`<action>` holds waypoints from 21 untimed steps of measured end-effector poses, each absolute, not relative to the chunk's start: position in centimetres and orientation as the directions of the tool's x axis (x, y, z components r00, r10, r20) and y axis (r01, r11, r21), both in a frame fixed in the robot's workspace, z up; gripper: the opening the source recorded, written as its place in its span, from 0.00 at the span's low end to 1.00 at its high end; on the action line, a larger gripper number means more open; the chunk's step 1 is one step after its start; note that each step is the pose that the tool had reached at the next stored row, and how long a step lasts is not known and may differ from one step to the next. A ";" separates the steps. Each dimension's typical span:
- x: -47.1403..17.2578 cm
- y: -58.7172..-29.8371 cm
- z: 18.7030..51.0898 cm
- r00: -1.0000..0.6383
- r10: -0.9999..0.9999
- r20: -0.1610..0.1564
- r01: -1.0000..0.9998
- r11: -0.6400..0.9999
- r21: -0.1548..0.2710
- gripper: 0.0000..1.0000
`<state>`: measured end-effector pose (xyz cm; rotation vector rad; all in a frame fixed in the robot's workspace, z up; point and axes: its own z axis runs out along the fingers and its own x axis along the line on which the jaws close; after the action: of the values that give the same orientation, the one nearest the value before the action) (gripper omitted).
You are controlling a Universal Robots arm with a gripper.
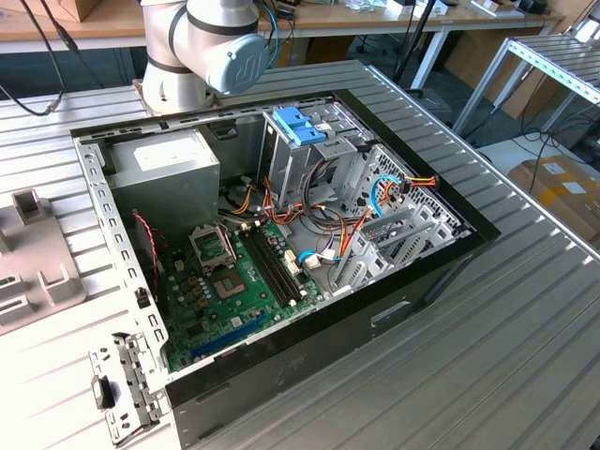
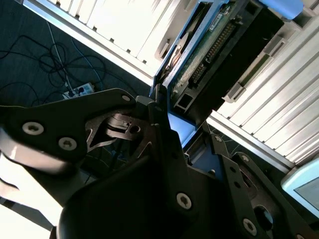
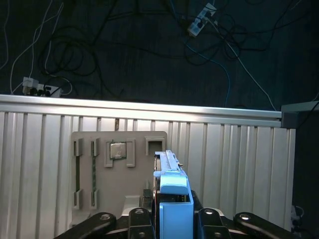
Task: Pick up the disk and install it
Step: 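Pick up the disk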
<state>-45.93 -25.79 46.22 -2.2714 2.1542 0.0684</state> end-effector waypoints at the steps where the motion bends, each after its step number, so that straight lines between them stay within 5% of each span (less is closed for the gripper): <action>1: -45.9 -25.8 46.3 0.053 -0.998 -0.039 -0.998 -0.053 0.023 0.37; 21: -45.8 -25.9 47.1 0.053 -0.998 -0.039 -0.998 -0.053 0.023 0.37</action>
<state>-45.80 -25.85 47.11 -2.2716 2.1541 0.0685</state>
